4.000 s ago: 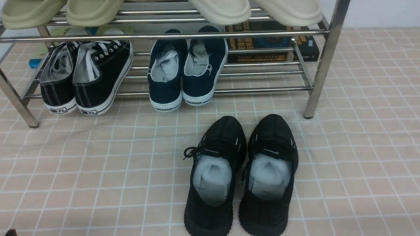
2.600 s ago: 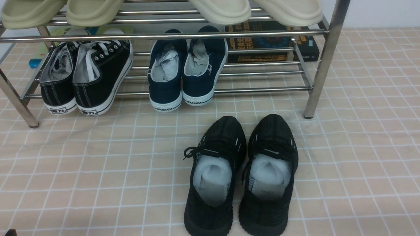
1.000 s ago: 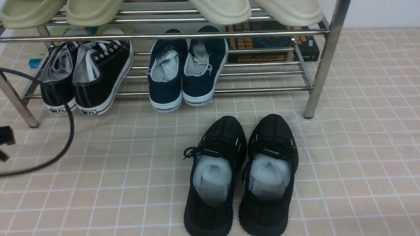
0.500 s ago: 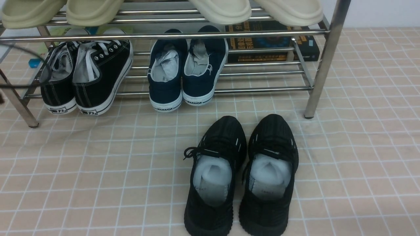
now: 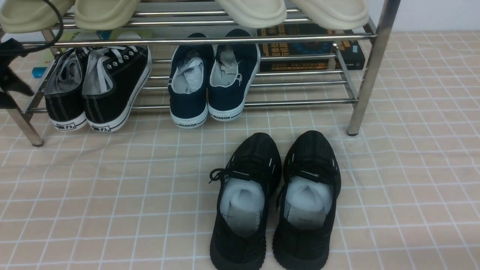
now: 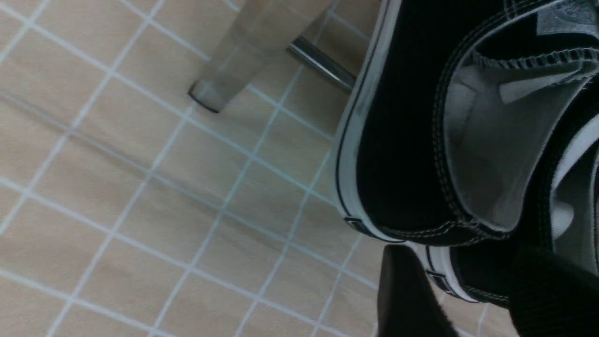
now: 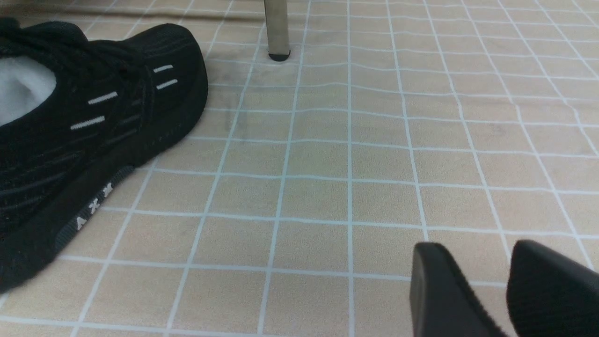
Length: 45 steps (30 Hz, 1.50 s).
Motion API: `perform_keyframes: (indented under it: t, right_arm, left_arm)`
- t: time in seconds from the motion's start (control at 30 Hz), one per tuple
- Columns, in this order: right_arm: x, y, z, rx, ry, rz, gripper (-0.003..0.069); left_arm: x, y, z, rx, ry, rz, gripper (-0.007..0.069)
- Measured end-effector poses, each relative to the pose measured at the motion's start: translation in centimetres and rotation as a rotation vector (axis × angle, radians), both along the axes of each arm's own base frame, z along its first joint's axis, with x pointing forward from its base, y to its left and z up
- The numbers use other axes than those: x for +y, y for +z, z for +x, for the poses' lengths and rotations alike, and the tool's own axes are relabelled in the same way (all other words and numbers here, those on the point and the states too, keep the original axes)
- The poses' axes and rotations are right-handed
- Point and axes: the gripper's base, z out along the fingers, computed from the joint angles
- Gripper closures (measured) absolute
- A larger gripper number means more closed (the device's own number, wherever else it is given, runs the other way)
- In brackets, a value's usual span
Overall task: Take the shoes off the shelf from the light coffee tablecloth by hand.
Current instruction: 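Grasp the leftmost shoe on the bottom shelf of the shoe rack with the left gripper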
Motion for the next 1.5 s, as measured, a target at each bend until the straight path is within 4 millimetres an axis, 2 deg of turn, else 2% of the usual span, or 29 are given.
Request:
perform_keyframes:
  t: [0.13, 0.2, 0.57, 1.0, 1.1, 1.2, 1.33, 1.4, 1.5]
  right_arm:
    - [0.0, 0.0, 0.0, 0.0, 0.0, 0.0, 0.042]
    - [0.0, 0.0, 0.0, 0.0, 0.0, 0.0, 0.042]
    - [0.0, 0.0, 0.0, 0.0, 0.0, 0.0, 0.042]
    - [0.0, 0.0, 0.0, 0.0, 0.0, 0.0, 0.042]
    - [0.0, 0.0, 0.0, 0.0, 0.0, 0.0, 0.042]
    - [0.0, 0.0, 0.0, 0.0, 0.0, 0.0, 0.042]
    - [0.0, 0.0, 0.0, 0.0, 0.0, 0.0, 0.042]
    - [0.0, 0.0, 0.0, 0.0, 0.0, 0.0, 0.042]
    - [0.0, 0.0, 0.0, 0.0, 0.0, 0.0, 0.042]
  left_arm:
    - [-0.2, -1.0, 1.1, -0.018, -0.025, -0.052, 0.018]
    - [-0.1, -1.6, 1.7, -0.03, -0.037, -0.062, 0.0163]
    - [0.3, -3.5, 3.1, -0.057, -0.058, -0.043, 0.0156]
    - [0.6, -6.3, 4.6, -0.031, -0.016, -0.108, 0.0166]
    - [0.6, -6.5, 4.6, -0.026, -0.016, -0.11, 0.0219]
    - [0.7, -6.7, 4.7, -0.019, -0.019, -0.101, 0.0317]
    - [0.8, -7.2, 4.6, 0.003, -0.032, -0.086, 0.0535]
    - [0.8, -7.2, 4.5, 0.012, -0.039, -0.086, 0.0576]
    - [0.7, -7.1, 4.4, 0.021, -0.045, -0.094, 0.0589]
